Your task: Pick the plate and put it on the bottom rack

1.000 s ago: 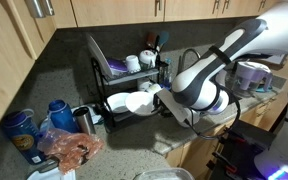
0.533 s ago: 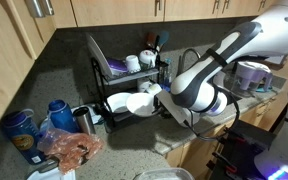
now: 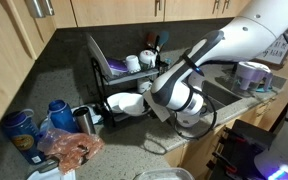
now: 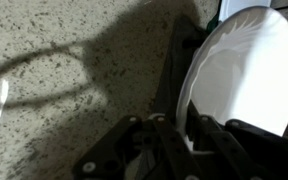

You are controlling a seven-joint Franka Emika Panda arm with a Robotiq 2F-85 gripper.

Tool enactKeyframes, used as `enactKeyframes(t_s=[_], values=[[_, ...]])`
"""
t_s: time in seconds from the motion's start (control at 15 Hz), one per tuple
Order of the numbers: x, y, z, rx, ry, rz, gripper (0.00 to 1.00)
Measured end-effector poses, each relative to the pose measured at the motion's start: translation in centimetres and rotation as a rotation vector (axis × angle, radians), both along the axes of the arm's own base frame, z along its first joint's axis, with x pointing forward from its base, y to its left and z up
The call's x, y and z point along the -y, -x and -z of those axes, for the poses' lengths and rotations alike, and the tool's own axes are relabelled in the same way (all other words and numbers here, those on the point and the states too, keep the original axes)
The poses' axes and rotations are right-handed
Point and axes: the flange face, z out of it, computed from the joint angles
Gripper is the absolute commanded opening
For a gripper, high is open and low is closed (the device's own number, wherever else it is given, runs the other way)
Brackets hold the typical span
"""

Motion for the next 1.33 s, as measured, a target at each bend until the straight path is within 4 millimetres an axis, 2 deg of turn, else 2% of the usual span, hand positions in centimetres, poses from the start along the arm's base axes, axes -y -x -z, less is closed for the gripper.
enactKeyframes(t_s=[0.33,0.6,1.0,1.33], values=[[0.4,-3.9,2.0,-0.004,-0.019,0.053,0.02],[1.1,-6.6,2.4,0.014,-0.036,0.094,0.02],[1.6,-9.6,2.9,0.037,-0.056,0.131,0.02],[1.9,-11.2,3.9,0.043,-0.063,0.153,0.02]])
